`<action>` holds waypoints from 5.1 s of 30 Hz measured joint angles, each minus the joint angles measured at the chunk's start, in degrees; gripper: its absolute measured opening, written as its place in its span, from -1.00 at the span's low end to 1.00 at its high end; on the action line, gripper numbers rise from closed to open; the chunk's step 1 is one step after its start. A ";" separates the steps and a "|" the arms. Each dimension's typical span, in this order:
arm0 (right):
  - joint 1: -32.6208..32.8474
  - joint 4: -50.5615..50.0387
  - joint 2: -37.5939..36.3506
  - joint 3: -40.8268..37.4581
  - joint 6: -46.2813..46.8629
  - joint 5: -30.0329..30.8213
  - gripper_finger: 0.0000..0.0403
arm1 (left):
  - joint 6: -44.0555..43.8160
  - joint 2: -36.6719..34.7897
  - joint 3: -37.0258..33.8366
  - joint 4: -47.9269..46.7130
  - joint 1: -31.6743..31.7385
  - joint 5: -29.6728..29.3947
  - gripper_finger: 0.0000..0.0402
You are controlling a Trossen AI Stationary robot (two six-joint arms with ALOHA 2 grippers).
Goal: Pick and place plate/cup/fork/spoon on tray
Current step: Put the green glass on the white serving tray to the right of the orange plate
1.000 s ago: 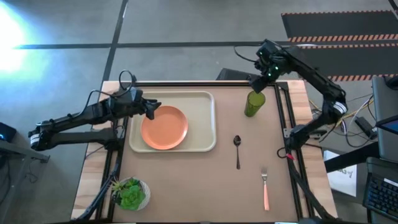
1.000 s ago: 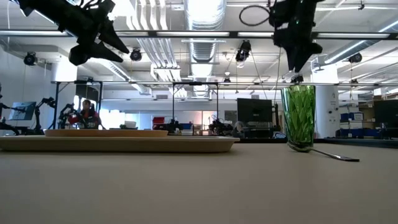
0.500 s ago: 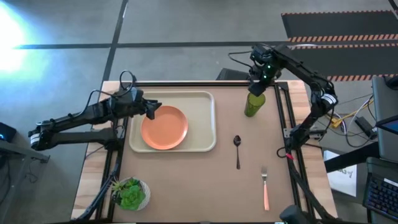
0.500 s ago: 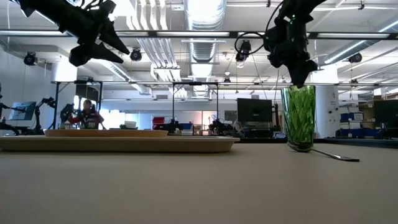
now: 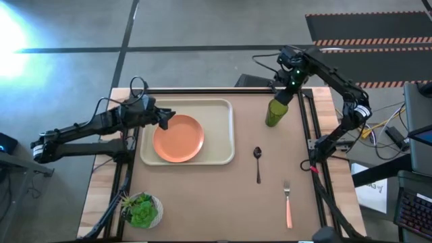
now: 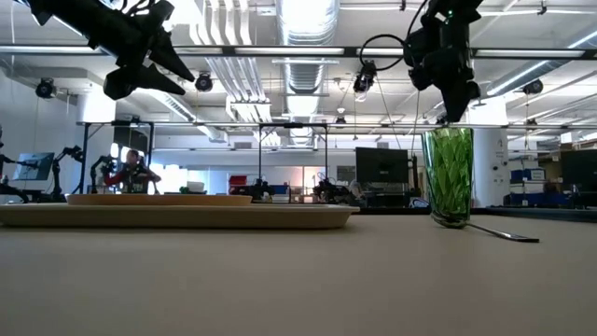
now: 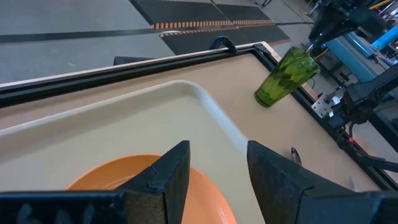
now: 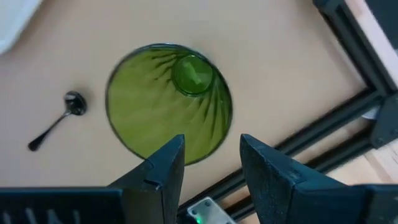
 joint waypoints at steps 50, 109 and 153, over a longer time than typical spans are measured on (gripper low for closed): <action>0.52 9.10 0.15 -11.26 -1.35 -9.67 -0.36 | -1.51 1.16 -1.27 0.02 0.00 0.68 -0.30; 0.68 6.43 0.04 -6.35 -2.94 4.73 -0.03 | -1.46 0.79 -1.44 1.40 0.00 0.68 -0.30; 9.83 24.34 1.21 8.75 6.76 -12.29 -0.96 | -1.42 0.66 -1.55 1.36 -0.02 1.28 -0.30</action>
